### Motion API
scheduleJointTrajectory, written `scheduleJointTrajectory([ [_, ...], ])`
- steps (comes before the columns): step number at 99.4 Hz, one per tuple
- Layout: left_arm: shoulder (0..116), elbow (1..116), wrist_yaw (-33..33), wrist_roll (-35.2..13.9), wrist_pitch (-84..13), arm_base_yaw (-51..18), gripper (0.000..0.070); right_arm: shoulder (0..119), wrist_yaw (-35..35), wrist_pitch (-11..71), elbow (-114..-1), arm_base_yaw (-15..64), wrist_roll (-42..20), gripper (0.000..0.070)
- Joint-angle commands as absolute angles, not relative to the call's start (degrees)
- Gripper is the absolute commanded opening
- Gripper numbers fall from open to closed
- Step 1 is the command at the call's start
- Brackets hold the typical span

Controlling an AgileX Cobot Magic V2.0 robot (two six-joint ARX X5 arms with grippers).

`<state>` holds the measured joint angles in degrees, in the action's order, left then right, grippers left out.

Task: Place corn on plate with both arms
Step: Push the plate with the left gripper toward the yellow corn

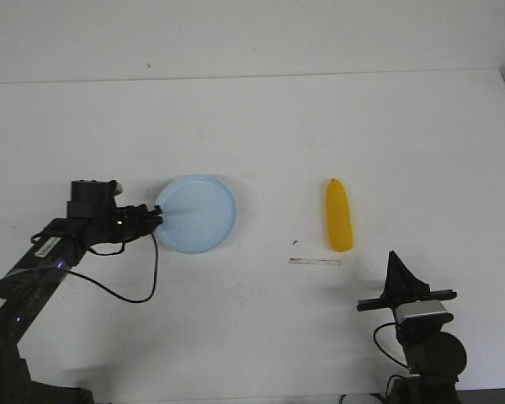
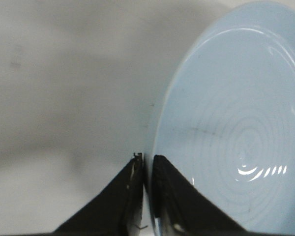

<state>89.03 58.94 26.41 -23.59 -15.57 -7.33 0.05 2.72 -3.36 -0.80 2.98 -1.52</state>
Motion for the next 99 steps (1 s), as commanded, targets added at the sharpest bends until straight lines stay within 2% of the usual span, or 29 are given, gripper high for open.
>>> scheduleJointTrajectory([
  [1, 90.61, 59.92, 25.87, -25.06, -14.63, -11.05, 0.0001, 0.08, 2.59, -4.10, -0.73, 3.09, -2.09, 0.0003],
  [24, 92.40, 59.92, 18.81, -31.38, -10.37, -20.64, 0.0001, 0.08, 2.59, -4.10, -0.73, 3.09, -2.09, 0.0003],
  [53, 94.80, 59.92, 17.82, -31.55, -10.61, -23.03, 0.0013, 0.08, 2.59, -4.10, -0.73, 3.09, -2.09, 0.0003],
  [56, 94.80, 59.92, 17.82, -31.55, -10.55, -23.03, 0.0042, 0.08, 2.59, -4.10, -0.73, 3.09, -2.09, 0.0003],
  [66, 94.54, 59.92, 17.78, -31.55, -10.33, -23.16, 0.0221, 0.08, 2.59, -4.10, -0.73, 3.09, -2.09, 0.0003],
  [70, 94.35, 59.92, 17.78, -31.55, -10.31, -23.16, 0.0260, 0.08, 2.59, -4.10, -0.73, 3.09, -2.09, 0.0003],
  [80, 92.82, 59.92, 17.34, -31.40, -10.44, -22.85, 0.0259, 0.08, 2.59, -4.08, -0.73, 3.09, -2.09, 0.0003],
  [89, 90.06, 59.92, 17.32, -29.12, -10.44, -22.44, 0.0253, 0.08, 2.59, -4.08, -0.73, 3.09, -2.09, 0.0003],
  [96, 87.33, 59.90, 17.32, -26.96, -10.48, -21.89, 0.0225, 0.08, 2.59, -4.10, -0.73, 3.09, -2.09, 0.0003],
  [99, 86.13, 59.88, 17.30, -25.96, -10.44, -21.61, 0.0192, 0.08, 2.59, -4.10, -0.73, 3.09, -2.09, 0.0003],
])
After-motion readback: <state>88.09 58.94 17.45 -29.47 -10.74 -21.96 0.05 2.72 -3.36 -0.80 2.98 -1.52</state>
